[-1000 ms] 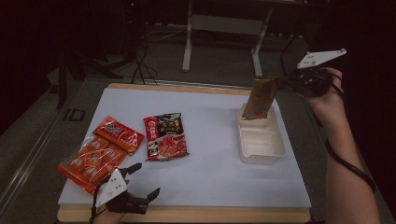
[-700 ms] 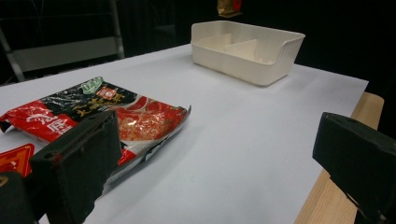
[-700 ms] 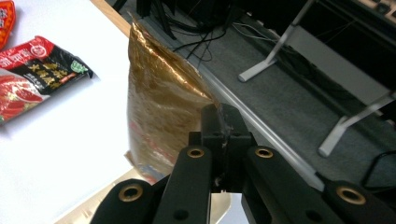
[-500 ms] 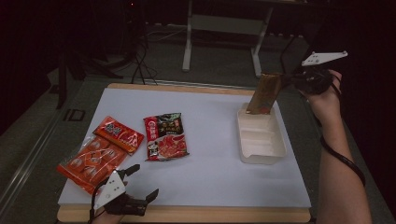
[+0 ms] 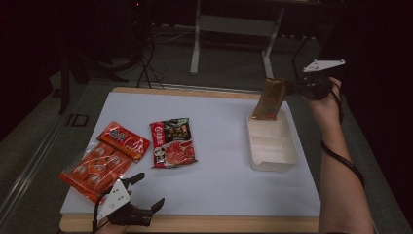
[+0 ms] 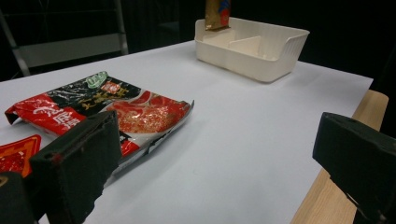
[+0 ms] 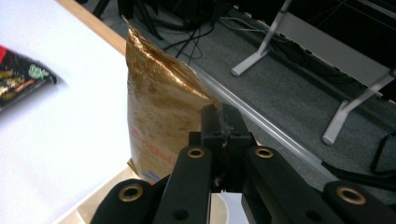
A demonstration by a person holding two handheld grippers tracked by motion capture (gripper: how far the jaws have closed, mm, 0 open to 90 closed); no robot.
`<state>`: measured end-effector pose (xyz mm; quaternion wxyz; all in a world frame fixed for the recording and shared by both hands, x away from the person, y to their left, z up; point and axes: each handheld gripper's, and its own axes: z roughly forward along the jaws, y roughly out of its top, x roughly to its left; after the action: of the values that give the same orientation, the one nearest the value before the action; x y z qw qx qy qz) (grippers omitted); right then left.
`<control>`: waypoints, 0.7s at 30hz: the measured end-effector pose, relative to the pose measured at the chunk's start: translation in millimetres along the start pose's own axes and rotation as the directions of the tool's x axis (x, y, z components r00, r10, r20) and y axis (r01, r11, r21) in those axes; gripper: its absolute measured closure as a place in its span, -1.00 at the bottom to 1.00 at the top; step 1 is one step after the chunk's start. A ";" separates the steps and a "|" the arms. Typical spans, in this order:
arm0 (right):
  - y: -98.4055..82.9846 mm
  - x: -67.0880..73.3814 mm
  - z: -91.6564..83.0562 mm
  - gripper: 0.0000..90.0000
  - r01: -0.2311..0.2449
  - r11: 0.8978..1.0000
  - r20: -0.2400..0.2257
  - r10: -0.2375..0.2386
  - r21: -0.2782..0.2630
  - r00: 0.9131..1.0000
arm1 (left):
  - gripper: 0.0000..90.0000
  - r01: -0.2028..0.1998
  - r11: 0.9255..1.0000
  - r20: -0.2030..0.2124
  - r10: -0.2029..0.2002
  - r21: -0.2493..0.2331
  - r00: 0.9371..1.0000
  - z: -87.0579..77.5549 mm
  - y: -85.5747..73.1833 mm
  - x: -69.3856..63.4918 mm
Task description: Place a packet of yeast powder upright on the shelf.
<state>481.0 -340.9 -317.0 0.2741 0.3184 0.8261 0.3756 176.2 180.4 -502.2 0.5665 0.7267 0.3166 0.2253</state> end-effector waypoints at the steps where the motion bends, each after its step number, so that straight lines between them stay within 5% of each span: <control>1: -0.5 -0.5 1.7 1.00 -0.011 1.000 -0.004 0.011 -0.011 1.000 | -0.96 0.001 1.000 -0.001 -0.001 -0.001 1.000 -0.1 -0.2 0.1; 5: 0.0 -2.5 4.1 1.00 -0.022 0.999 0.002 0.022 -0.035 1.000 | -0.96 0.002 1.000 0.000 -0.002 0.001 1.000 -0.2 -0.7 0.0; 21: -21.7 8.1 32.9 1.00 -0.015 0.998 -0.036 0.017 0.064 0.999 | -0.96 0.002 1.000 0.007 -0.002 0.004 1.000 0.7 -0.6 -0.5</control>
<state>491.6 -331.6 -354.7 0.2458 0.3266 0.8400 0.3569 176.2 179.7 -502.9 0.5663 0.7283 0.3159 0.2214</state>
